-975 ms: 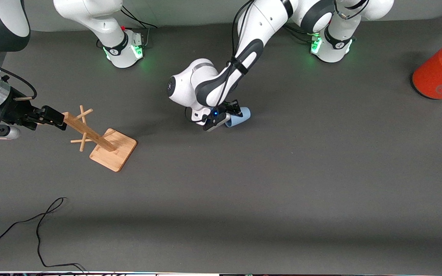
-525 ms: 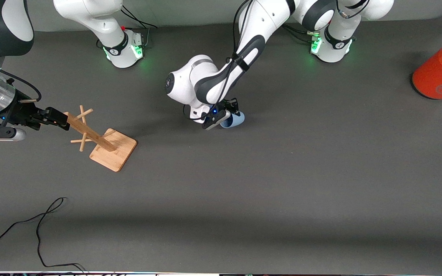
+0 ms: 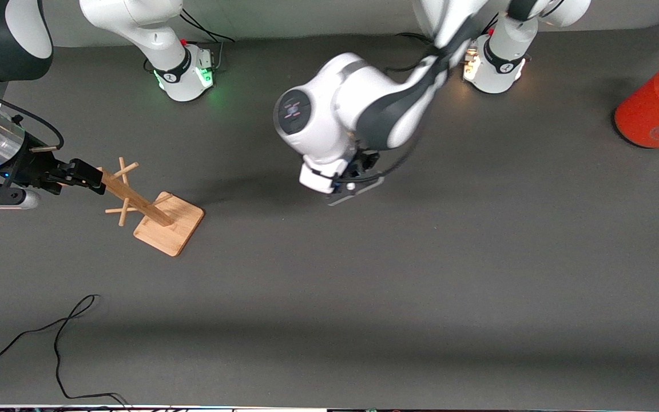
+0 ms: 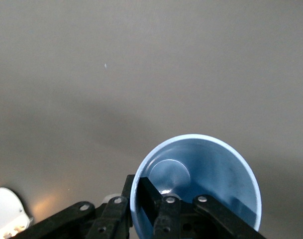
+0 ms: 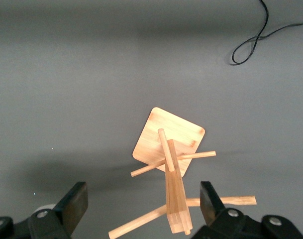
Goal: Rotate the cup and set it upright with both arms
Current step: 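Lower the upright cup onto the table with the left gripper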
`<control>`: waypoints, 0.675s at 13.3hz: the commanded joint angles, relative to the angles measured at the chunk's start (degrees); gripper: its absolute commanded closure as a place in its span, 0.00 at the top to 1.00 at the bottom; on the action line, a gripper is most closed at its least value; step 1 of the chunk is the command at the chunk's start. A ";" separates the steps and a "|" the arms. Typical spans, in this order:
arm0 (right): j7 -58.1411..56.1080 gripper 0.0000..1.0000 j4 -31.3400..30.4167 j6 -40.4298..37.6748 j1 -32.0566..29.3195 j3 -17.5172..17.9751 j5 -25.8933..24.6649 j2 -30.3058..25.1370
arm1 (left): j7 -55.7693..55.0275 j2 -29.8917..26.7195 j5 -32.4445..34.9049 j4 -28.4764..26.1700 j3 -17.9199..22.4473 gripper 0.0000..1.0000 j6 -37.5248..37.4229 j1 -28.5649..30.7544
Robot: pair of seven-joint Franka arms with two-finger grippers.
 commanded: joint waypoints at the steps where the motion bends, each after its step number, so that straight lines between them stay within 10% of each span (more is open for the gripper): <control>1: 0.60 1.00 -0.41 1.35 0.42 -0.53 0.68 -1.30 | 5.13 -19.26 -2.32 -28.45 -0.41 0.00 16.49 2.86; 4: 0.68 1.00 0.21 2.32 1.21 -0.09 0.94 -2.88 | 9.70 -27.92 -2.50 -48.00 0.03 0.00 36.54 3.40; 9: 0.16 1.00 -0.06 2.32 2.17 0.00 1.03 -4.29 | 14.81 -23.82 -2.24 -61.75 0.12 0.00 61.88 3.49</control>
